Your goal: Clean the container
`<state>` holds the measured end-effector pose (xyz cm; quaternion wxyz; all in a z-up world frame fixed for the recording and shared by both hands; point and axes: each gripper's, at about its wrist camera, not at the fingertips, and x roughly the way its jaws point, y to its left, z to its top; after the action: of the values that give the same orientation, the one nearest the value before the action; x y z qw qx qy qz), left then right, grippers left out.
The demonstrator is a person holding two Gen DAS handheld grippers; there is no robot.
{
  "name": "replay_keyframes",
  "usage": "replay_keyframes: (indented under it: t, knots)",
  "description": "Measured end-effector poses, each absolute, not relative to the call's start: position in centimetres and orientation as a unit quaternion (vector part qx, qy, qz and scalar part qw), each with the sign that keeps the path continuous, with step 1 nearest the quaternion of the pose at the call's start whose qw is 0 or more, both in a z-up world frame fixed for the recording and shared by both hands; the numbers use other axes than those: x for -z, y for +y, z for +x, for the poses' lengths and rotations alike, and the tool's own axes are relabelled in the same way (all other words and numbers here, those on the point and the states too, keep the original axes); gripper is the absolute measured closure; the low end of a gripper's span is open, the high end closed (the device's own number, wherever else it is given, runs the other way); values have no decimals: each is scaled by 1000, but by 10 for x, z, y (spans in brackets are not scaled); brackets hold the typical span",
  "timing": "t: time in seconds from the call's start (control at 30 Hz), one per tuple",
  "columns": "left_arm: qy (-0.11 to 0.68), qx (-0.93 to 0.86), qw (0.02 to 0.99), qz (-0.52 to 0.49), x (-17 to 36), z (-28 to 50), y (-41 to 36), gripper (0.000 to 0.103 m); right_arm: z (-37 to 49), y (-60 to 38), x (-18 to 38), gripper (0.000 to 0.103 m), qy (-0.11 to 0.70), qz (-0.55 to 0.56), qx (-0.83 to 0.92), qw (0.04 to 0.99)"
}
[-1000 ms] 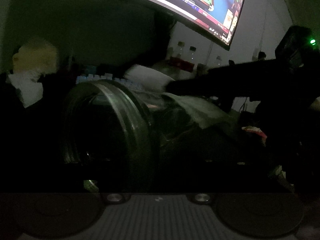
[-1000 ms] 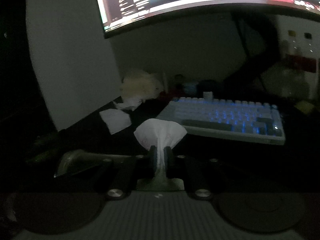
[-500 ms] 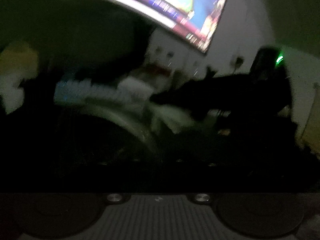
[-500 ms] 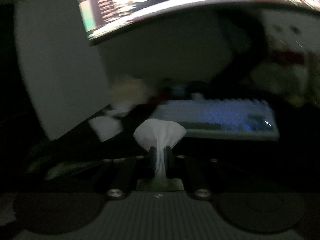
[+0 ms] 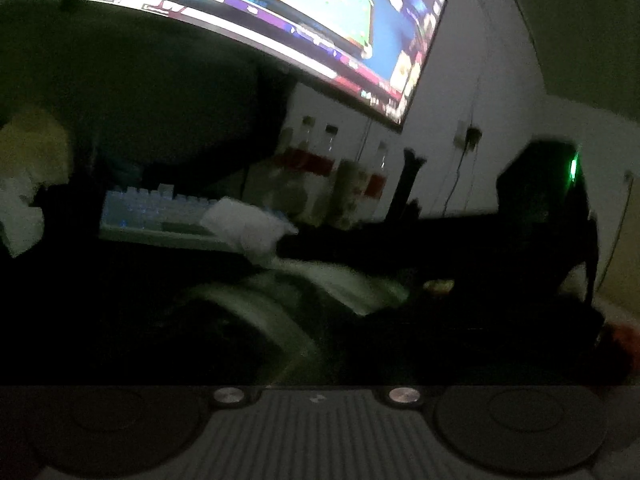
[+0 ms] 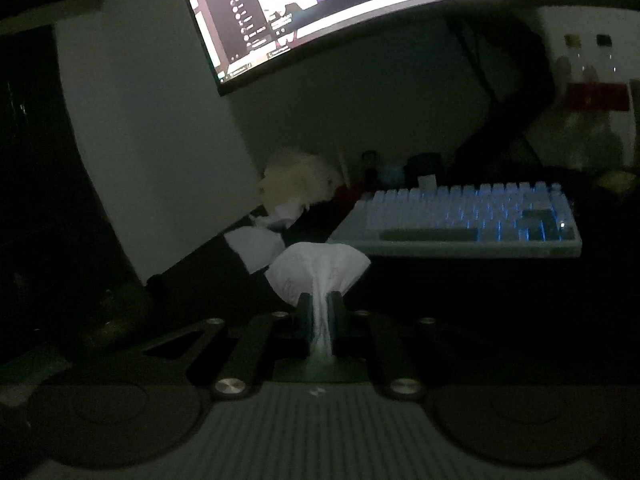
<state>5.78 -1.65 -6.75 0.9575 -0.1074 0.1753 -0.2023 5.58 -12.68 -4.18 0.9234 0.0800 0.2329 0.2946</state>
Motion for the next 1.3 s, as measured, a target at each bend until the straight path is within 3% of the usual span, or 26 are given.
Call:
replay_keyframes:
  t: [0.07,0.3,0.57,0.7,0.93,1.17,1.27,1.3]
  knots:
    - [183,198,958,-99,73,60,-16,33,56,-123,42,92,231,72,-291,926]
    - [206,193,953,-107,88,69,-18,33,52,-106,43,92,223,47,-293,929]
    - [214,193,949,-129,95,74,-16,49,59,-110,45,92,228,60,-290,928]
    - [214,192,948,-140,97,79,-13,50,69,-116,46,92,239,65,-246,937]
    - [214,192,948,-139,97,80,-13,51,54,-98,43,92,222,52,-331,915]
    - [212,190,948,-145,97,82,-12,52,75,-118,46,91,252,85,-232,936]
    - [212,195,946,-150,98,83,-13,59,65,-104,42,91,240,79,-293,922]
    - [213,201,944,-152,98,83,-14,67,61,-99,41,91,237,79,-324,912]
